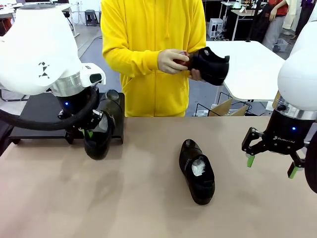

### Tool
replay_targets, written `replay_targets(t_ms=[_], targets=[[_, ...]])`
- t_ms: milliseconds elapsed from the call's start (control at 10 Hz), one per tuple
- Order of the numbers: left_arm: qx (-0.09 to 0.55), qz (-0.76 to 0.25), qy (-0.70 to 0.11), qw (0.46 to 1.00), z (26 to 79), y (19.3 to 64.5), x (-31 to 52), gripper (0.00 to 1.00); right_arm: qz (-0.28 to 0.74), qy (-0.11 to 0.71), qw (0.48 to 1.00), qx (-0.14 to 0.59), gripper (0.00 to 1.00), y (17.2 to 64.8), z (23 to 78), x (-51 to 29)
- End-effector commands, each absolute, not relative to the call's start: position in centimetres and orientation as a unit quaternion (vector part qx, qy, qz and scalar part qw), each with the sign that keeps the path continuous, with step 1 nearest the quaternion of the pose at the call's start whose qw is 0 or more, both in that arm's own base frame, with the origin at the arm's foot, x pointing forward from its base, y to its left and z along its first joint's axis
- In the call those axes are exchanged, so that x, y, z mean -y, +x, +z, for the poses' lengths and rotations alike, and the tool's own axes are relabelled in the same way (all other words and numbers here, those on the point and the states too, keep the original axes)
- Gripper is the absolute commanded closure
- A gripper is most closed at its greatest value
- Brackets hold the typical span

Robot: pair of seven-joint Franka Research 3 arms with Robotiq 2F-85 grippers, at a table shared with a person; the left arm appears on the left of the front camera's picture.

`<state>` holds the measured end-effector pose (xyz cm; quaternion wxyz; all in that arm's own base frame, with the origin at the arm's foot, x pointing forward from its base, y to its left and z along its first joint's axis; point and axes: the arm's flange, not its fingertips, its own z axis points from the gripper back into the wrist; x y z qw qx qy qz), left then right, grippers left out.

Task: Organize the shoes by placing them on the stand.
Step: Place the Shoe from the middle of the table onto the Shoes Stand.

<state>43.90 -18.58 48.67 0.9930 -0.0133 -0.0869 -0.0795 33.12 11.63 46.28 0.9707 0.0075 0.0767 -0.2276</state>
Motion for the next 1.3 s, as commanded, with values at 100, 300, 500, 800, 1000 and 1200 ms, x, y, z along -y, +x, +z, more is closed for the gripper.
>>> replay_targets(t_ms=[100, 300, 500, 800, 1000, 1200], targets=[[0.149, -0.052, -0.034, 0.987, 49.5, 48.8, 16.6, 1.00, -0.222, 0.008, 0.972, -0.071, 0.00, 33.4, 46.4, -11.4], [0.161, -0.050, -0.056, 0.984, 48.6, 51.8, 16.7, 1.00, -0.222, 0.008, 0.972, -0.071, 0.00, 33.4, 46.4, -11.4], [0.169, -0.035, -0.067, 0.983, 47.4, 54.3, 17.2, 1.00, -0.222, 0.008, 0.972, -0.071, 0.00, 33.4, 46.4, -11.4], [0.175, -0.024, -0.043, 0.983, 46.1, 56.6, 17.8, 1.00, -0.222, 0.008, 0.972, -0.071, 0.00, 33.4, 46.4, -11.4], [0.173, -0.016, -0.044, 0.984, 45.8, 57.4, 17.5, 1.00, -0.222, 0.008, 0.972, -0.071, 0.00, 33.4, 46.4, -11.4], [0.164, -0.010, -0.042, 0.986, 45.2, 57.8, 17.1, 1.00, -0.222, 0.008, 0.972, -0.071, 0.00, 33.4, 46.4, -11.4]])
